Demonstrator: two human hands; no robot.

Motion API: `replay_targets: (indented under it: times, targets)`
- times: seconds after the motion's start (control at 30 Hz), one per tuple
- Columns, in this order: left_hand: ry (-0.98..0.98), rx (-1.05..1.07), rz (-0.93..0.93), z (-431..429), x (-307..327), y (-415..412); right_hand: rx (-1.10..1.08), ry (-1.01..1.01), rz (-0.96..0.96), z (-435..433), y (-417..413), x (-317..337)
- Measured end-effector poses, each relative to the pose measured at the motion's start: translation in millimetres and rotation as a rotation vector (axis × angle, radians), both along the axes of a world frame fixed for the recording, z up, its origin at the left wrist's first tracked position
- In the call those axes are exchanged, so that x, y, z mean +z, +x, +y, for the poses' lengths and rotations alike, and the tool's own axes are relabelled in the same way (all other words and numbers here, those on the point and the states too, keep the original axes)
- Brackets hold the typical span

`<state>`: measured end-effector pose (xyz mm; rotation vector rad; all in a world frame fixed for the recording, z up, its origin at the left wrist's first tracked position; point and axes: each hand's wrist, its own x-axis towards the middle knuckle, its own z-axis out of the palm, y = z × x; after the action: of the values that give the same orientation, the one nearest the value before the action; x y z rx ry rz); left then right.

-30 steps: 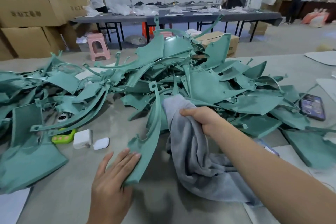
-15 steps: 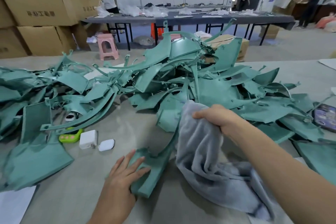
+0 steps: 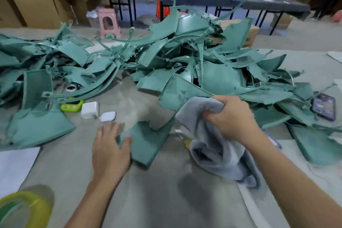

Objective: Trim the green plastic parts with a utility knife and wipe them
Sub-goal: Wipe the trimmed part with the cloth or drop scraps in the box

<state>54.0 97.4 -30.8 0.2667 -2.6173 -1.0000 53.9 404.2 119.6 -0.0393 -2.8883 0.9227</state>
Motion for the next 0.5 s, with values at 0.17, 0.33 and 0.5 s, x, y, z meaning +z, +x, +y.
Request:
replay_targets:
  times: [0.17, 0.33, 0.5]
  targets:
    - [0.063, 0.047, -0.156, 13.1, -1.5, 5.1, 0.108, -0.184, 0.085, -52.6, 0.3, -52.7]
    - [0.564, 0.120, -0.036, 27.1, 17.8, -3.1, 0.308, -0.066, 0.050, -123.2, 1.6, -88.7]
    - [1.532, 0.003, -0.151, 28.8, 22.8, -0.5, 0.265, -0.023, 0.065, -124.2, -5.0, -106.7]
